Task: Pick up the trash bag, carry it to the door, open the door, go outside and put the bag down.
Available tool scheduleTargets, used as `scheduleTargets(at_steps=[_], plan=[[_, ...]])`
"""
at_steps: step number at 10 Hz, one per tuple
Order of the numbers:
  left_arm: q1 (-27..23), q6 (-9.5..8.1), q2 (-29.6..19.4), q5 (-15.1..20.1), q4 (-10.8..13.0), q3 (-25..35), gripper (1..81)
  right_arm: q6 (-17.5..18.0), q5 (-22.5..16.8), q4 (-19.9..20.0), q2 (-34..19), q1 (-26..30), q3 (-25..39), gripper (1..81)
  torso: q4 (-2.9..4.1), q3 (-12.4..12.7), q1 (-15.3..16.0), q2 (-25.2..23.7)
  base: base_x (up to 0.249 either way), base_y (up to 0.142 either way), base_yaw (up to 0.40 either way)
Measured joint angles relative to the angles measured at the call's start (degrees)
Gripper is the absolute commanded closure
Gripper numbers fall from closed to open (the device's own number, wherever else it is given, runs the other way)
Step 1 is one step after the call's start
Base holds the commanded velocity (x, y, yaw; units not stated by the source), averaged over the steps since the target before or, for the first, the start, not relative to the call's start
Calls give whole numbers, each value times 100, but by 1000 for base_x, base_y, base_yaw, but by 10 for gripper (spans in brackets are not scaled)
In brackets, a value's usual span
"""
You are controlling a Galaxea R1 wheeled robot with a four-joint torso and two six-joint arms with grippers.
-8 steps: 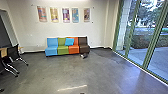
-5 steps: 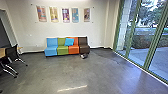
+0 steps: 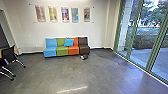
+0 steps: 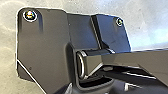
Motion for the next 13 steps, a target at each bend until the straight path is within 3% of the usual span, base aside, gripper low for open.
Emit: scheduleTargets(at_steps=[13], plan=[[2, 0, 74, 2, 0, -15, 10, -16, 0, -41, 68, -30, -23, 10, 0, 0, 0, 0, 193, 0, 0]])
